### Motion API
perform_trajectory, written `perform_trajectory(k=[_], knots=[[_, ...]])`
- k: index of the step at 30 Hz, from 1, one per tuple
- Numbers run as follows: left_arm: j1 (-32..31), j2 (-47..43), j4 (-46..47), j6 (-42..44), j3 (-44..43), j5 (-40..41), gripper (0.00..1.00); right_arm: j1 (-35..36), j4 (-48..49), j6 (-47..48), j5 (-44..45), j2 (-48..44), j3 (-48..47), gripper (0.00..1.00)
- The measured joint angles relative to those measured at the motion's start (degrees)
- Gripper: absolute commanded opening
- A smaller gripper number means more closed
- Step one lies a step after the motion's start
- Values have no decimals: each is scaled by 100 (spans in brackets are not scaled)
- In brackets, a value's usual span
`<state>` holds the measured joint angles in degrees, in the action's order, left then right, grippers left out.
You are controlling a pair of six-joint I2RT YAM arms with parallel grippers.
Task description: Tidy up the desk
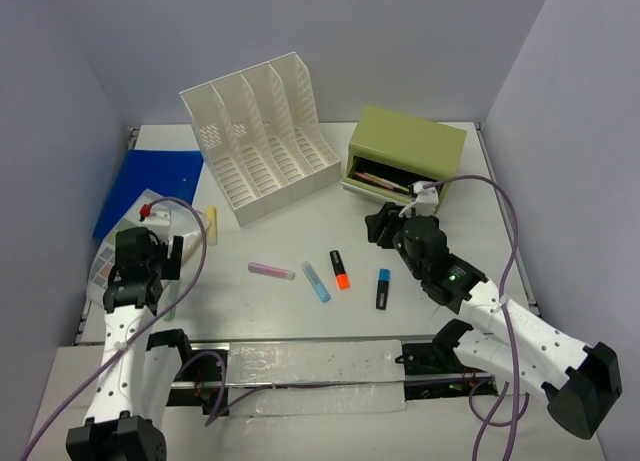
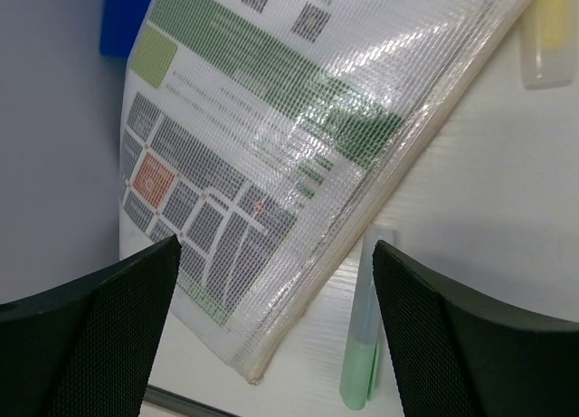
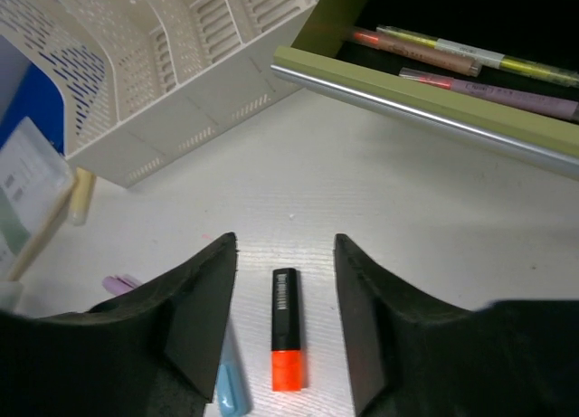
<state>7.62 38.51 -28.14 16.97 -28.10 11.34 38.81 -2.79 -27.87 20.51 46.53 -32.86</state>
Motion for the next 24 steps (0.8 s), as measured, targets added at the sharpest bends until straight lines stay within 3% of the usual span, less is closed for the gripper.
perform_trajectory(k=[6,12,17,24], knots=[[0,640,62,-196,-78,150,89,-82,-48,-169,-2,-123,250,60],[2,1247,11,-304,-688,-92,89,-274,-406,40,-26,-188,214,60],[4,1410,-154,-297,-734,-382,88,-429,-1119,303,-21,-45,-511,60],[4,1104,-460,203,-711,-1194,72,-435,-1645,272,87,93,-1597,60]])
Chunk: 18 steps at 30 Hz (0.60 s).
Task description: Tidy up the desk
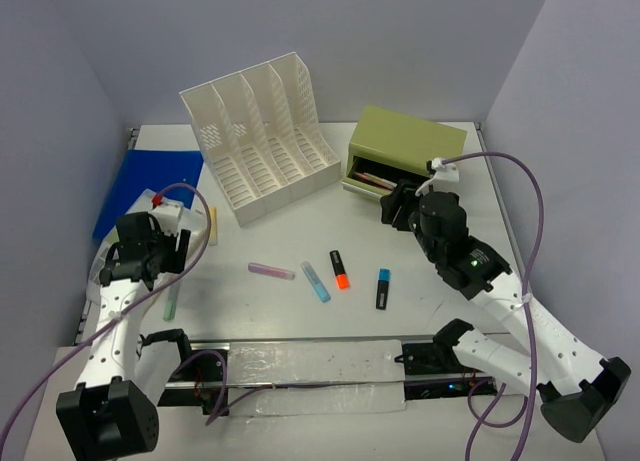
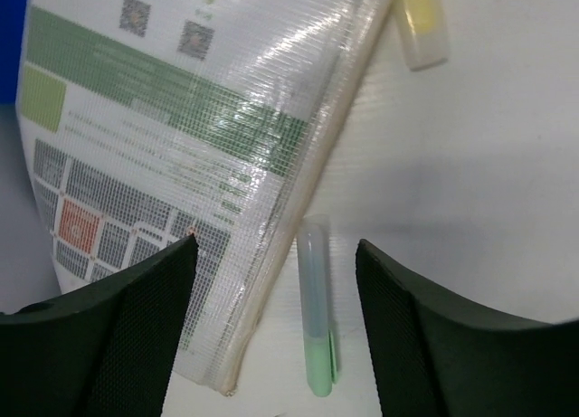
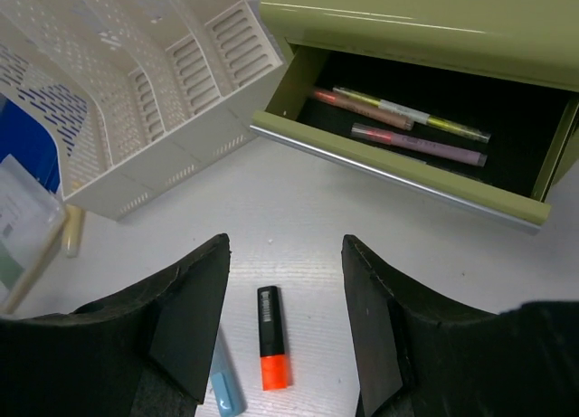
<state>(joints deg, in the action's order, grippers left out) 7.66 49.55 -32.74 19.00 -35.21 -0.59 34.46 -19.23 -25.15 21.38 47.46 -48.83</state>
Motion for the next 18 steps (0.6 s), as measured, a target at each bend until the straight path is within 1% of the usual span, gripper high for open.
perform_trajectory(k=[3,8,13,18], knots=[[0,18,-45,388,177,-123,69,0,-246,-160,64,6,-37,60],[0,318,-118,816,737,131,69,0,-685,-394,145,135,-222,60],[0,348,-171,963,853,183,70,0,-771,-517,162,298,-518,60],[0,294,-150,964,883,227,70,0,-695,-596,17,436,-484,61]])
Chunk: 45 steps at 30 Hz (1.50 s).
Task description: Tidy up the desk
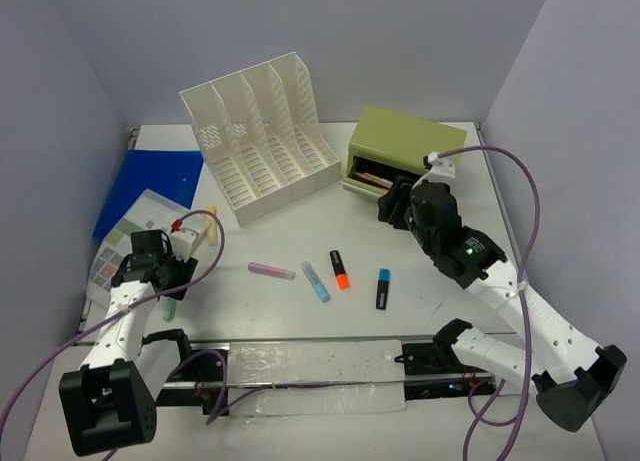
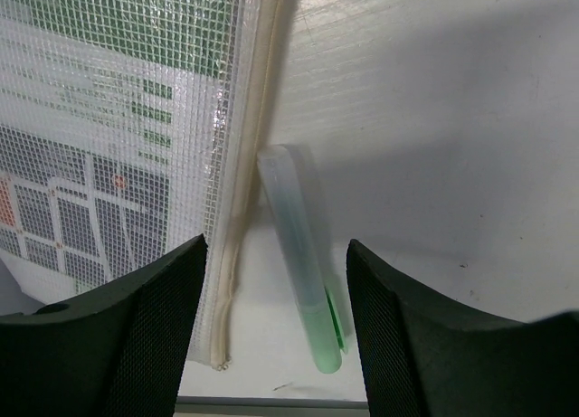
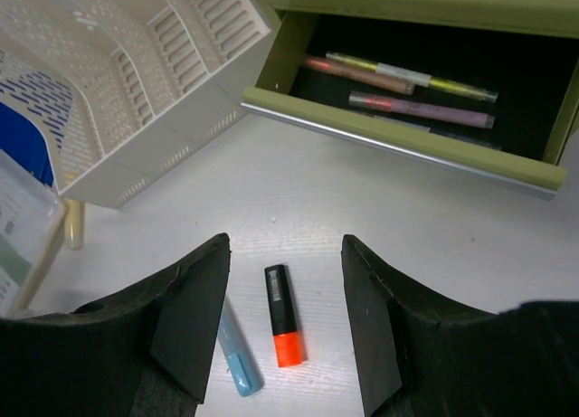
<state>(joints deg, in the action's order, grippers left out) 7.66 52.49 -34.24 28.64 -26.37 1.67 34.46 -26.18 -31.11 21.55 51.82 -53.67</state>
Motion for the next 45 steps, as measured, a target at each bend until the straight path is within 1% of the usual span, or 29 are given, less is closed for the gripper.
perform_trajectory(k=[3,8,13,18,22,34,39,45], knots=[[0,-120,7,-30,70,49,71,0,265,-53,-90,198,275,60],[0,-193,2,-108,83,88,72,-22,657,-90,-176,812,802,59],[0,-188,15,-245,83,87,74,-111,1380,-193,-115,1325,1058,56],[0,-54,47,-408,79,93,74,-584,2365,-381,-49,1647,1377,53],[0,98,127,-564,79,138,74,-961,2909,-479,156,2050,1471,51],[1,279,247,-812,-141,263,75,-973,3535,-155,754,2513,1447,51],[0,465,308,-813,-170,337,75,-981,3690,-28,882,2955,1187,51],[2,495,329,-811,-175,412,75,-1002,3747,114,999,3206,960,51]])
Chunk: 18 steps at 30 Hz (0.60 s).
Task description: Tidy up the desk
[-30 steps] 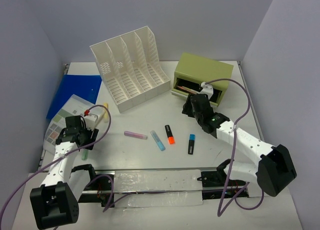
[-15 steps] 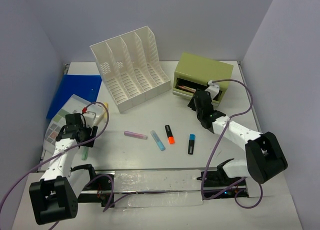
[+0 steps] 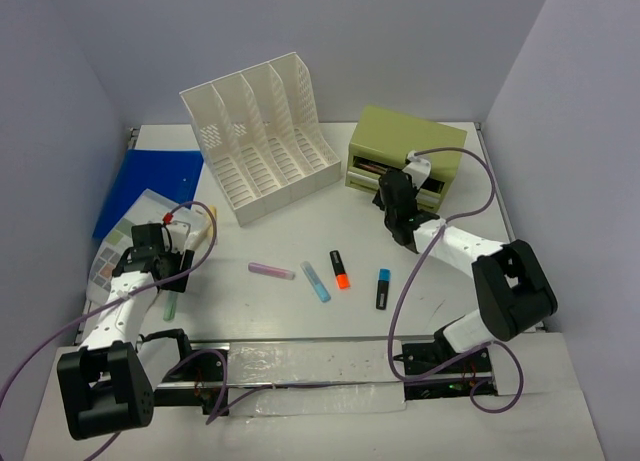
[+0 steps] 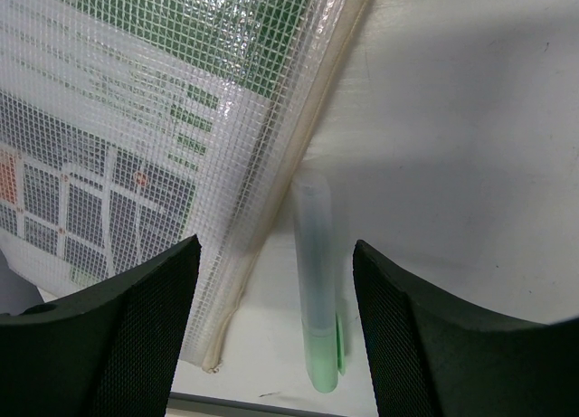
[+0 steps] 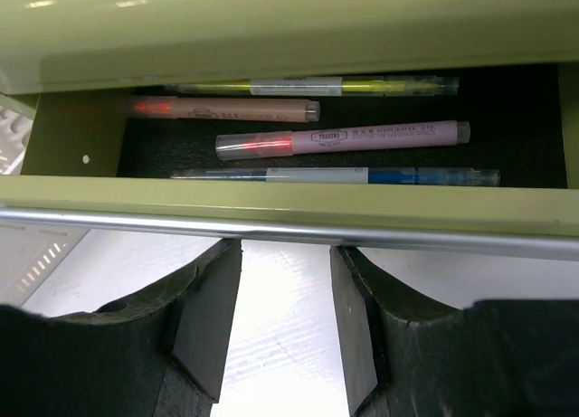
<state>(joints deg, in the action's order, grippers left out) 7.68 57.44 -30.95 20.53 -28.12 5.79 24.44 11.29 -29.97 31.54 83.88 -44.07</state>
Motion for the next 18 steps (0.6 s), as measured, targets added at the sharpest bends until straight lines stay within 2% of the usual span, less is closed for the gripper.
perform_trajectory(k=[18], knots=[[-2,225,77,4,-33,1,75,-241,217,381,103,472,-501,52]])
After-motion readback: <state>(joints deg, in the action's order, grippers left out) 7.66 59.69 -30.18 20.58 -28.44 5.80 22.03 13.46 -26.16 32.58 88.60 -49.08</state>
